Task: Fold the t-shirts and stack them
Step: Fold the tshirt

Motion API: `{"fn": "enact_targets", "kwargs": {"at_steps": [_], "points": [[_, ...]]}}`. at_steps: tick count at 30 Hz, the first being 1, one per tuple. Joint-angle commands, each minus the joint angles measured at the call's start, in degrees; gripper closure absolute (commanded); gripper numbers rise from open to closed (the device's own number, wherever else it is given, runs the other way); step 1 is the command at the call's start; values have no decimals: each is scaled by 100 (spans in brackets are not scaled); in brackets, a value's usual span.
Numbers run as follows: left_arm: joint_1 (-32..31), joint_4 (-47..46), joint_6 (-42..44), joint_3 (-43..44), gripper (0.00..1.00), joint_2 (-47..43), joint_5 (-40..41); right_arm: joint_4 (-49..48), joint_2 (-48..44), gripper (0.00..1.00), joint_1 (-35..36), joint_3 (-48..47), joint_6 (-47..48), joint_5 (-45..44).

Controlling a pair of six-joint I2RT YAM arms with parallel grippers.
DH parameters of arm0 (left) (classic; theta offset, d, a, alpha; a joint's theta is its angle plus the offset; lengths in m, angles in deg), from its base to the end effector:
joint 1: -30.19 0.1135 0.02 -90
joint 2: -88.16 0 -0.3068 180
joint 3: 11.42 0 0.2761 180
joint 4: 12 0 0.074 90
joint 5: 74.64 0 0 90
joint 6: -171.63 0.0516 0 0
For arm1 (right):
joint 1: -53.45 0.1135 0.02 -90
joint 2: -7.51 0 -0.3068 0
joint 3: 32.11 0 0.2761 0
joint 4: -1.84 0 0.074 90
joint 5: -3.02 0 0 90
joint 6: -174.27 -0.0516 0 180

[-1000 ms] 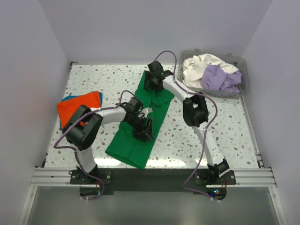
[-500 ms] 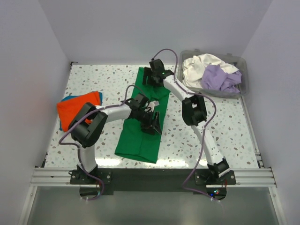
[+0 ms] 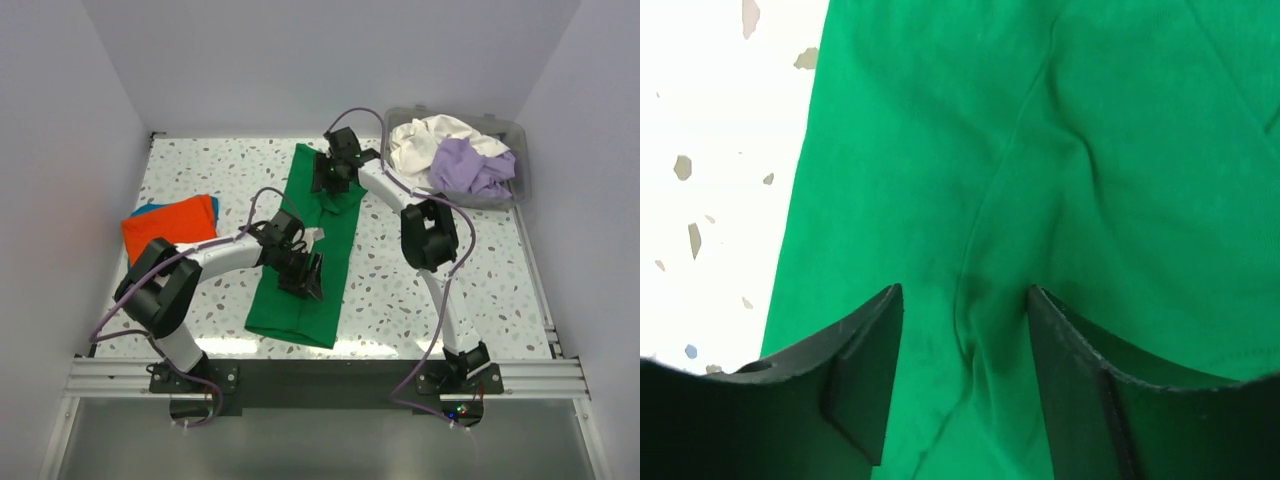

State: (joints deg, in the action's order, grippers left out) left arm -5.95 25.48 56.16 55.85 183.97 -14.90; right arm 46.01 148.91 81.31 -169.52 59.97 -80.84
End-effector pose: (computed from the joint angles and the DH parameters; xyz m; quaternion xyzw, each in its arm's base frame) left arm 0.2607 -0.2226 0.1785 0.1418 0.9351 -0.3220 0.0415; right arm 0.5445 0.2940 0.1923 -0.0481 0.9317 0.2017 0.2983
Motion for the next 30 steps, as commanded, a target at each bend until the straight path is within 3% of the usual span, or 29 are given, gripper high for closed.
{"fn": "enact_targets", "kwargs": {"at_steps": [1, 8, 16, 25, 30], "points": [[-7, 109, 218, -128, 36, 156, 11, 134, -456, 45, 9, 312, 74, 117], [-7, 83, 297, -154, 36, 307, -173, -6, -754, 57, 9, 1085, -66, -59], [-33, -295, 201, -23, 36, 719, -1060, 327, -430, 64, 18, 964, -111, -279], [-341, -559, 78, 970, 36, 1388, -1570, 881, 344, 61, 0, -20, -32, -736], [-394, -507, 130, 926, 36, 1082, -1353, 987, 423, 49, -78, -451, 65, -649]]}}
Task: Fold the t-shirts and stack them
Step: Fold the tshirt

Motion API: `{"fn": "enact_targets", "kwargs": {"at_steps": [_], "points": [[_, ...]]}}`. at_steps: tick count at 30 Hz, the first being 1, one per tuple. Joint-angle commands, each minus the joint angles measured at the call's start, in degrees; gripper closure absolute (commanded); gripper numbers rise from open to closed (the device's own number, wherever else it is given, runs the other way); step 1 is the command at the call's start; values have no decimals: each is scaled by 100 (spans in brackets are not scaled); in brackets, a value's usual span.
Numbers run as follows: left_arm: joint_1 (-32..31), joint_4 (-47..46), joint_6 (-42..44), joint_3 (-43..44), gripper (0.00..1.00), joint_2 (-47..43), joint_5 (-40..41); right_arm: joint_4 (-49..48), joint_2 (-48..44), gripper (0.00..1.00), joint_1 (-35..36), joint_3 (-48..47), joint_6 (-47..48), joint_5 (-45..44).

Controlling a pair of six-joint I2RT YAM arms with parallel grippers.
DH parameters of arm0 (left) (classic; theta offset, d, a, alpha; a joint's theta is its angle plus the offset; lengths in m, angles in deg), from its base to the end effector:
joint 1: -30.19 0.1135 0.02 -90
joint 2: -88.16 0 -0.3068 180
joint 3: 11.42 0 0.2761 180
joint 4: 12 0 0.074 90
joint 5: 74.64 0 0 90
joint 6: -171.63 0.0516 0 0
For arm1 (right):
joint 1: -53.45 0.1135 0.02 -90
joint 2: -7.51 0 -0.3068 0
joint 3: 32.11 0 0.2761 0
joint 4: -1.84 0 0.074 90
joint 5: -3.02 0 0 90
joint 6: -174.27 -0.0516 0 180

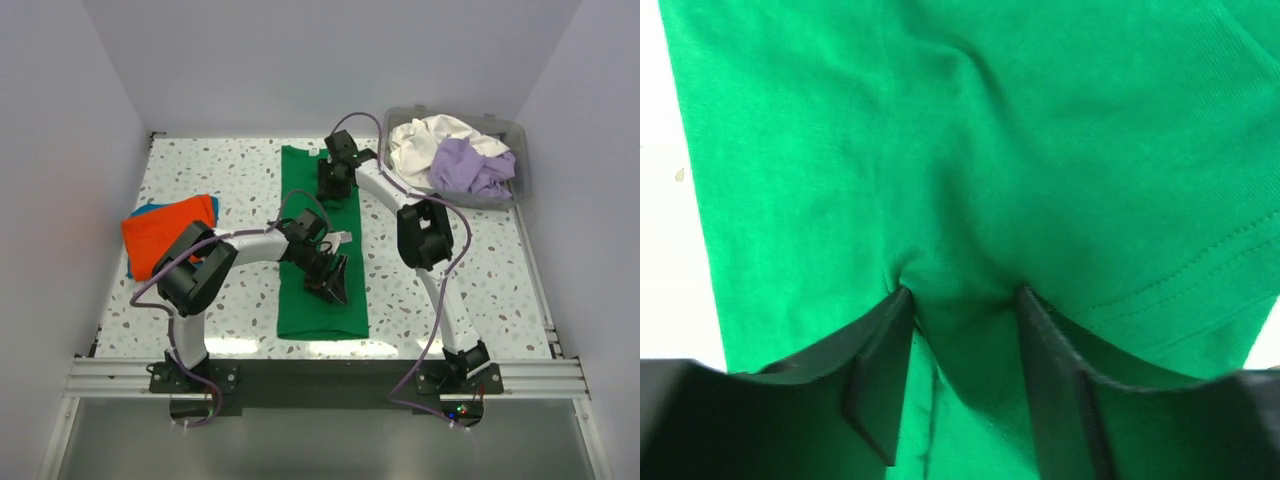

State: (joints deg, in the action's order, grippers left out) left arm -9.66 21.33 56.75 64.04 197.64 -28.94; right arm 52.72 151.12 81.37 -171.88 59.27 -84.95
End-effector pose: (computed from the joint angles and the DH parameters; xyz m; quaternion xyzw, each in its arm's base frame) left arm 0.2793 -0.2801 0.1459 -0.1917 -0.8908 0.4096 0.0443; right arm 0.5425 0.2896 0.1745 -0.0296 0.9524 0.1501 0.2637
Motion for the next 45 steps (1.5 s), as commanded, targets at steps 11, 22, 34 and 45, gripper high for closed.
{"fn": "enact_targets", "kwargs": {"at_steps": [11, 22, 34, 45], "points": [[109, 550, 71, -419, 30, -2473, 2433, 193, -481, 29, -182, -585, 416, 1274], [514, 779, -68, -2002, 37, -3406, 2347, 280, -3425, 40, -182, 3042, 390, 985], [523, 779, -456, -2723, 41, -3687, 1530, 966, -6028, 56, -129, 6963, 47, 1924], [549, 963, -711, -2881, 40, -3582, 1774, 650, -6530, 52, 152, 8160, -348, 2443]]}}
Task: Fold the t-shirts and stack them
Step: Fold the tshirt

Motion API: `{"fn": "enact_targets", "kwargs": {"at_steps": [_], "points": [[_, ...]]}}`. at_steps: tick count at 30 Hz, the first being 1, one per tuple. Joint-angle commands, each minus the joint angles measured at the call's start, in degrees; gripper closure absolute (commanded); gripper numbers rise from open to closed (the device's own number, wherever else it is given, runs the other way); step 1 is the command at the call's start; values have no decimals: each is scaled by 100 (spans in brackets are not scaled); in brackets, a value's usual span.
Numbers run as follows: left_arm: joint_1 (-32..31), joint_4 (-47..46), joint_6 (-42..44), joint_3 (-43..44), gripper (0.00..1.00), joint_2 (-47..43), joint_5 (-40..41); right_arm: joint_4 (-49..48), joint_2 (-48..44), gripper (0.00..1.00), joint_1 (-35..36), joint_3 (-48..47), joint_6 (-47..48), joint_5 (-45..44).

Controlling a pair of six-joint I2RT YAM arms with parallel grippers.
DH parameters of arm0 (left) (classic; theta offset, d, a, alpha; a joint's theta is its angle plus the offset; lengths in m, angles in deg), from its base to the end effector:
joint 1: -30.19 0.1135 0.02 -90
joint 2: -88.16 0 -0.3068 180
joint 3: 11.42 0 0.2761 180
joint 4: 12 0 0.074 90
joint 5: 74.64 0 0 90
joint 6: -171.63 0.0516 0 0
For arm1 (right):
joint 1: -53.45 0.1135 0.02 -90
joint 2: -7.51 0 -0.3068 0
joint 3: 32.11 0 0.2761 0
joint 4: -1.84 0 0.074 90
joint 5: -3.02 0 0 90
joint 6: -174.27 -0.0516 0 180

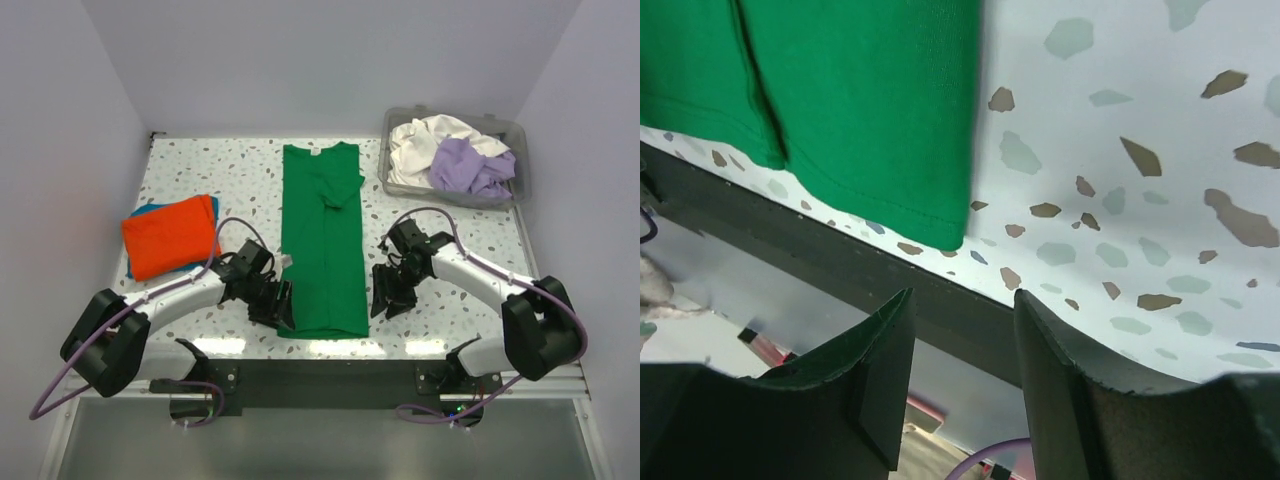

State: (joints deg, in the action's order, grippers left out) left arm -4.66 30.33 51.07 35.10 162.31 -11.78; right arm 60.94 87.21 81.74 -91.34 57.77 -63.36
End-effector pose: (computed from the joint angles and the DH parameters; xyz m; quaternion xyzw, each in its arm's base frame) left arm 0.1687 -0.1461 0.1679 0.0766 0.9551 -0.2858 0.0175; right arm 0.2066 0.1347 0.1995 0.0338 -0.9744 -0.2219 0.0148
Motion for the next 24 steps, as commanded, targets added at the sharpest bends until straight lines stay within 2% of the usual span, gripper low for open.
{"fn": "enact_targets", "kwargs": {"at_steps": [1, 15, 24], "points": [[49, 124, -151, 12, 40, -67, 120, -216, -104, 52, 141, 132, -224, 293], [66, -306, 7, -172, 41, 213, -99, -857, 370, 53, 703, 545, -382, 82], [66, -368, 156, -76, 44, 565, -152, -1086, 739, 54, 923, 423, -285, -68]]}}
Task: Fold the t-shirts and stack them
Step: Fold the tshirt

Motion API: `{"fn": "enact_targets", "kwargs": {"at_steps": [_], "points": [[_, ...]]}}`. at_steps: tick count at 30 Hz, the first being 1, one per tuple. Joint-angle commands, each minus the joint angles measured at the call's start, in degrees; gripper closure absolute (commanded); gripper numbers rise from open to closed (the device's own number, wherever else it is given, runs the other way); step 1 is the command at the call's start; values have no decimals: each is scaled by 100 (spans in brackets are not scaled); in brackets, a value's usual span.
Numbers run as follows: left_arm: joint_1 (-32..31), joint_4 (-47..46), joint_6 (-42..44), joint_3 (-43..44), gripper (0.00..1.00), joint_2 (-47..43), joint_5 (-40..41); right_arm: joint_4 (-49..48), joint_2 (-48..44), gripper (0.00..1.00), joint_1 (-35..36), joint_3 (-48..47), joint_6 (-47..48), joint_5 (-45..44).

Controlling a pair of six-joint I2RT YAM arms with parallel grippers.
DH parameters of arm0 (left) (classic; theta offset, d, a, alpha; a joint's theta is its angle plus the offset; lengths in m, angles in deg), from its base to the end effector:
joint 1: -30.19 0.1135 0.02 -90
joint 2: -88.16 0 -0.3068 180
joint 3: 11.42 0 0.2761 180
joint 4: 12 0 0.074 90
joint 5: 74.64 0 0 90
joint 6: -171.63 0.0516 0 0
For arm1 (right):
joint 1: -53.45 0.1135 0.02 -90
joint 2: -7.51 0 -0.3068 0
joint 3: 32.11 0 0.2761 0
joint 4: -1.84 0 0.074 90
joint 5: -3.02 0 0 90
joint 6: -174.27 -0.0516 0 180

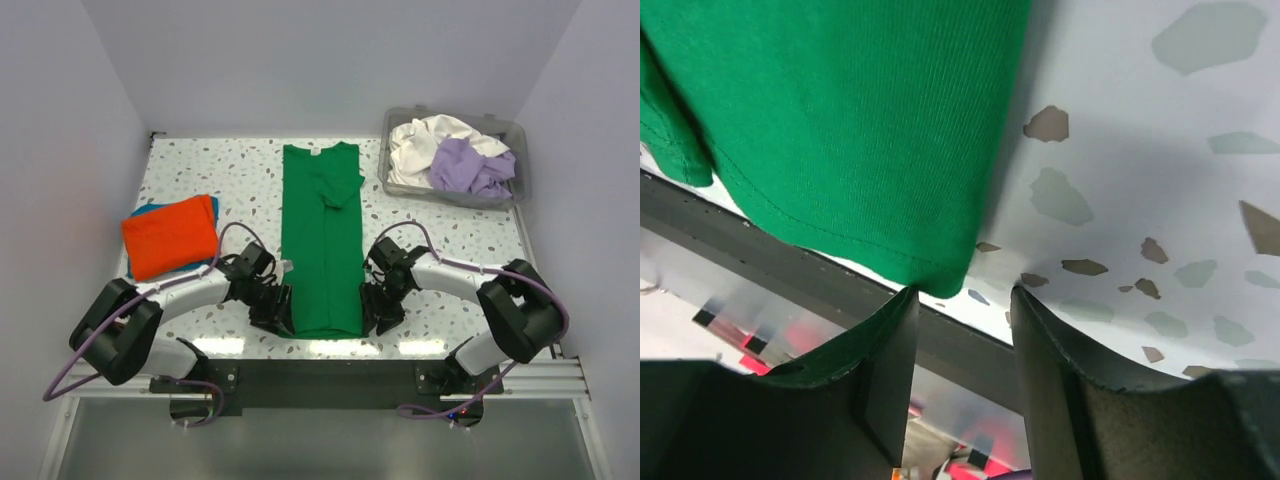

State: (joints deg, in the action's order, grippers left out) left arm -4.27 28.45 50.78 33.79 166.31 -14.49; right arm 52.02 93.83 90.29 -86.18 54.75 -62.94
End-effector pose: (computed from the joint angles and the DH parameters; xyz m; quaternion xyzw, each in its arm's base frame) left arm 0.1691 -0.1472 0.1498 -0.0673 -0.9545 0.2899 0.0200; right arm 0.1873 0.1666 0.1523 0.0760 -0.9731 -0.2093 0.0597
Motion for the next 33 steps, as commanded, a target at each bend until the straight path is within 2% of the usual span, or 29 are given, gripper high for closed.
{"fn": "enact_targets", "kwargs": {"at_steps": [1, 10, 14, 16, 20, 22, 24, 25, 33], "points": [[27, -180, 211, 73, 45, 183, 111, -203, 165, 55, 86, -137, 34, -109], [27, -92, 273, 135, 50, 368, 216, -352, 402, 55, 359, -313, 113, -100], [27, -74, 316, 170, 59, 455, 242, -396, 499, 56, 394, -357, 130, -153], [27, -48, 343, 187, 62, 491, 251, -388, 552, 61, 394, -401, 157, -197], [27, -74, 369, 196, 81, 561, 251, -291, 614, 73, 412, -462, 210, -232], [27, -57, 369, 196, 92, 579, 260, -256, 614, 86, 412, -489, 227, -241], [27, 13, 360, 205, 99, 570, 312, -186, 622, 96, 412, -524, 253, -250], [27, 48, 360, 214, 100, 552, 330, -142, 605, 100, 412, -550, 262, -241], [18, 469, 176, 135, 100, 52, 111, 605, 315, 100, 438, -629, 306, -4]]}}
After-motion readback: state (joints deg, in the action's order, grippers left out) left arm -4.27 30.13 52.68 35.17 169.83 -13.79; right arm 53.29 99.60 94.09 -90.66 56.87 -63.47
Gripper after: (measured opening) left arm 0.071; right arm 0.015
